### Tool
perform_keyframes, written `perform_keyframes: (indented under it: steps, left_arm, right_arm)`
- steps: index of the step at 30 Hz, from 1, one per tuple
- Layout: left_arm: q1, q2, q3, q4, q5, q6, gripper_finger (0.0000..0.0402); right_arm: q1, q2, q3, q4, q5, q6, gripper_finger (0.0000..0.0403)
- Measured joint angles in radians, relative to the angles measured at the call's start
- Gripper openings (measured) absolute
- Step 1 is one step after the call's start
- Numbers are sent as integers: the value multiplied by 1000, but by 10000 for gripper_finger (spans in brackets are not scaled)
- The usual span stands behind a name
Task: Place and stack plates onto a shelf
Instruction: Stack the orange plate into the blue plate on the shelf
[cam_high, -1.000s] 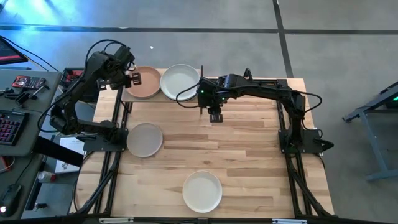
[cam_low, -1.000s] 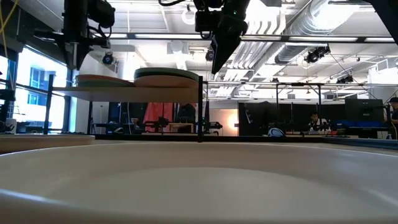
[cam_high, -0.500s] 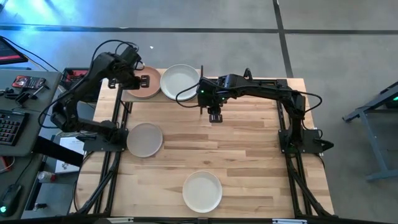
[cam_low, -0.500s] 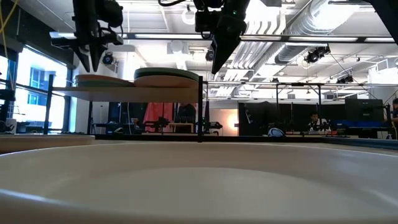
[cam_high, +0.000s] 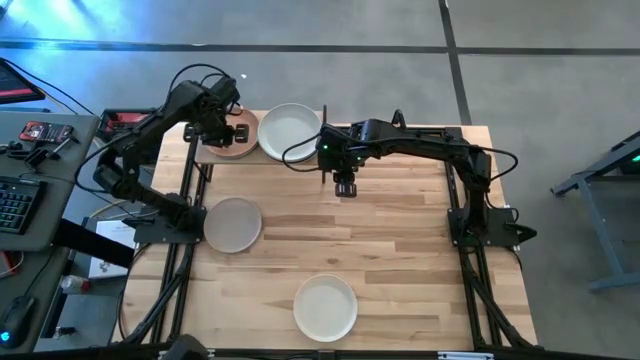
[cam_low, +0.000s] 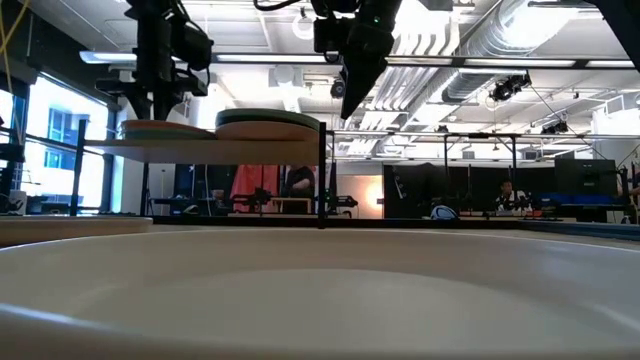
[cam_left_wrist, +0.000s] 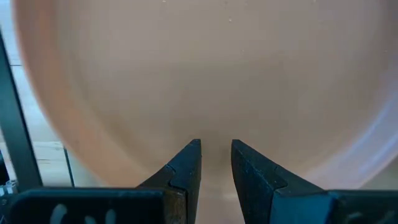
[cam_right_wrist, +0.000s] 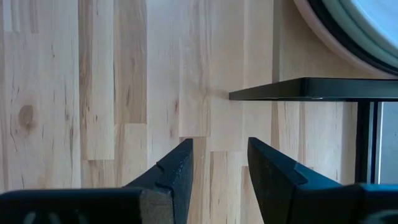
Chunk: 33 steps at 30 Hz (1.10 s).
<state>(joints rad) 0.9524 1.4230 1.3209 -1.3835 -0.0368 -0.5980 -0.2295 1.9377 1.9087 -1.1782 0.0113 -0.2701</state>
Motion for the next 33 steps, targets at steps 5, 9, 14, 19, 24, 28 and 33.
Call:
perform_keyframes:
  steps: [5, 9, 14, 19, 24, 28, 33]
  left_arm:
    - [0, 8, 0, 10, 0, 0, 75]
    - [2, 8, 0, 17, 20, 0, 75]
    - [4, 8, 0, 22, 26, 0, 75]
    - [4, 23, 0, 27, 26, 0, 75]
    - [4, 52, 4, 28, 25, 32, 75]
    - [3, 48, 8, 47, 25, 13, 75]
    - [3, 11, 44, 47, 29, 8, 75]
  right_arm:
    - [0, 0, 0, 0, 0, 0, 129]
    - [0, 0, 0, 0, 0, 0, 129]
    - [0, 0, 0, 0, 0, 0, 129]
    - [0, 0, 0, 0, 0, 0, 129]
    - [0, 0, 0, -1, 0, 11, 129]
    - [0, 0, 0, -4, 0, 26, 129]
    - [0, 0, 0, -5, 0, 26, 129]
